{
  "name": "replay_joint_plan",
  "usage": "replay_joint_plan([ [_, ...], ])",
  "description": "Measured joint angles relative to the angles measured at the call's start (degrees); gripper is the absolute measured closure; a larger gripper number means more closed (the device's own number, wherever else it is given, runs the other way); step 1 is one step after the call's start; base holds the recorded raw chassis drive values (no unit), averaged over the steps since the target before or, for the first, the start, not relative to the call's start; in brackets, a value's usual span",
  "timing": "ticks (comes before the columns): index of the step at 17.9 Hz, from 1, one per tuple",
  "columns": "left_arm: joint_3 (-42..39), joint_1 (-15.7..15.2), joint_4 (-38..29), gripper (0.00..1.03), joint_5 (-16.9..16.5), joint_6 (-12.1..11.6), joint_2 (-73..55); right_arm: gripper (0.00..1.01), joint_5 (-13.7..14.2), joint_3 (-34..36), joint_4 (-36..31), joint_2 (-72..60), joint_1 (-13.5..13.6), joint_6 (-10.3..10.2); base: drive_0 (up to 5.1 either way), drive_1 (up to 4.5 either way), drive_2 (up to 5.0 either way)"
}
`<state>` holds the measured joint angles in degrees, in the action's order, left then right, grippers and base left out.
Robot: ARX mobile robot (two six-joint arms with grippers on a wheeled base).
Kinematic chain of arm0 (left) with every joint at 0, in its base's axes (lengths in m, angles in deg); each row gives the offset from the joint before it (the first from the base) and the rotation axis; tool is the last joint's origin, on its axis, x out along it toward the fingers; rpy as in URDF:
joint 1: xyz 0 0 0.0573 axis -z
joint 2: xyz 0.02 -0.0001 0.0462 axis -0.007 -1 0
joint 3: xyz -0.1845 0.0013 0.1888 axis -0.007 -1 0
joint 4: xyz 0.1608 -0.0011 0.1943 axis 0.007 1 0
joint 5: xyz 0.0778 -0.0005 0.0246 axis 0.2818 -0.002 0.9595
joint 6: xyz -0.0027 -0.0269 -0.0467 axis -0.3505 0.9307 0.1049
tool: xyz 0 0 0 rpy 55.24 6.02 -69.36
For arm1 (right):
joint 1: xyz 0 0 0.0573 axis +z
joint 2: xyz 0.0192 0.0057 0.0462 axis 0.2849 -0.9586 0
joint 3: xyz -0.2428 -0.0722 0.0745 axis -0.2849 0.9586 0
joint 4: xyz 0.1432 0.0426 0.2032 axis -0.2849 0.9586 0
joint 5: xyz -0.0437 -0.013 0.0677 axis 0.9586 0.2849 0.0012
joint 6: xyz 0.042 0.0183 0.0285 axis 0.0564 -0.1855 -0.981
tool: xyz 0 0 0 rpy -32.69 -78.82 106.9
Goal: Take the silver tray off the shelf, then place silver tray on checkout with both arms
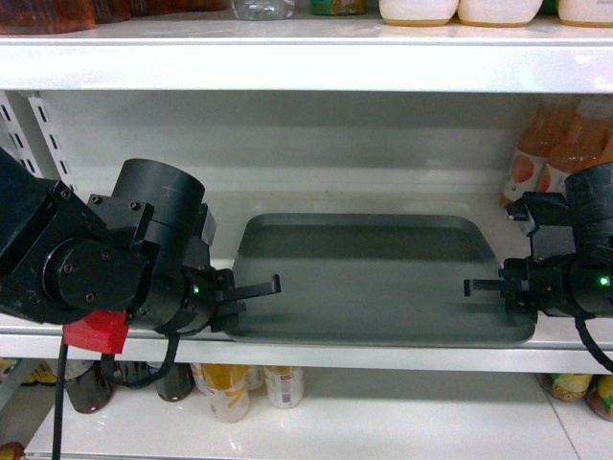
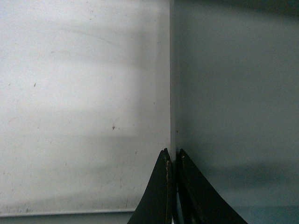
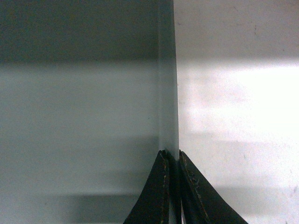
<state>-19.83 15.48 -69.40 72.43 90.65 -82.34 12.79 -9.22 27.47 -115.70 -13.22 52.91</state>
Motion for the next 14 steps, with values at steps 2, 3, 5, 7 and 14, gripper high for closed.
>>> replay_joint_plan([
  [2,-10.93,2.01,-3.82,1.00,4.61,-2.38,10.93,0.98,-1.81,13.81,-5.42,11.08,-0.02,-1.84,0.0,0.00,0.0],
  [3,-17.57,2.73,-7.15,1.00,6.54,-5.14,23.02,0.98,-2.86,21.55,-7.91,23.02,0.07,-3.43,0.0,0.00,0.0],
  [5,-33.66,3.19,-4.90,1.00,6.64,-4.96,43.30,0.98,-4.57,41.92,-5.62,48.72,2.73,-5.90,0.0,0.00,0.0],
  [7,-36.04,3.15,-5.03,1.00,6.54,-5.68,48.96,0.98,-4.61,46.29,-5.79,55.84,3.04,-7.89,0.0,0.00,0.0],
  [14,-36.04,3.04,-4.66,1.00,6.62,-5.84,48.83,0.98,-4.68,46.23,-5.44,55.67,3.06,-8.11,0.0,0.00,0.0],
])
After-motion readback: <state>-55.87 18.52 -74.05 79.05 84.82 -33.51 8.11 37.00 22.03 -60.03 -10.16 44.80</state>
